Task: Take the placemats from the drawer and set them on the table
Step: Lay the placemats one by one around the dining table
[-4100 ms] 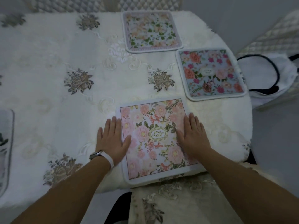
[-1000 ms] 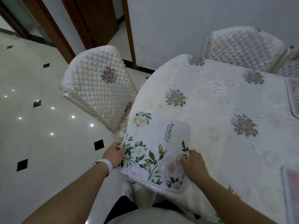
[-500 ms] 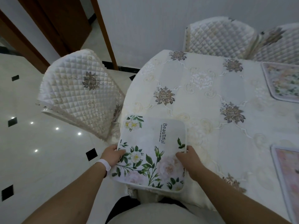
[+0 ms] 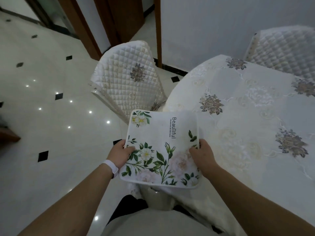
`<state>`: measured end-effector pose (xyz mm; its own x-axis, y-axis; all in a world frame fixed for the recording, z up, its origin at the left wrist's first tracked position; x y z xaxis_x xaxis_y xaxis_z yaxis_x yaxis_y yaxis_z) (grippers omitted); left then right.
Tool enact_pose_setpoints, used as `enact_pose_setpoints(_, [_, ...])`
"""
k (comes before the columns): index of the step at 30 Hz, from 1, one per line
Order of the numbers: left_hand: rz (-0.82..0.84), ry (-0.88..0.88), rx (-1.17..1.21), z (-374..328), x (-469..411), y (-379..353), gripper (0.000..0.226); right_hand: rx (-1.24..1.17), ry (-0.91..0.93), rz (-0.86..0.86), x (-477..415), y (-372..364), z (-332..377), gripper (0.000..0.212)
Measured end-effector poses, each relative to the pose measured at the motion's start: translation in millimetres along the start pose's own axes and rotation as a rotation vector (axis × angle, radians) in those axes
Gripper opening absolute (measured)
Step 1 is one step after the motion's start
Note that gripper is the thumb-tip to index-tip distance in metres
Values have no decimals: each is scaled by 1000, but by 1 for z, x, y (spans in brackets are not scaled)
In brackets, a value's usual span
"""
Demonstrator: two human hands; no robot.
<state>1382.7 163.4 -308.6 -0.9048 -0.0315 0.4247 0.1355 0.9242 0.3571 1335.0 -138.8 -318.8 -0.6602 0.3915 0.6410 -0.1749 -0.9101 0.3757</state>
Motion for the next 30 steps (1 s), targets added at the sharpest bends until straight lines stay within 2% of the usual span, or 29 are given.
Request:
enact_pose_setpoints(10, [-160,-58,165,36,-19,135,13,93,133,45,34,-119,87,18])
enact_pose_setpoints(21, [-318,-91,300,95,-45,357,10,226,276,126,83,-329,194,22])
enact_pose_setpoints(30, [-395,-43,428,116,-76,422,11,296,332,207,81,-404,260,28])
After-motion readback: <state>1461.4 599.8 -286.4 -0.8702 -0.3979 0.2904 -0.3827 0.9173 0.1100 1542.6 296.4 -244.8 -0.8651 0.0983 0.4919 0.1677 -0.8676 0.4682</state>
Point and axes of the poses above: each hand's wrist, its own x-axis away from the middle knuckle, its own y-axis out of the back of the hand, z = x × y, the point moved 4 cm from there along -x, towards the middle knuckle, and after that the axes turned 10 degrees about -y, right-handed, at the moved point
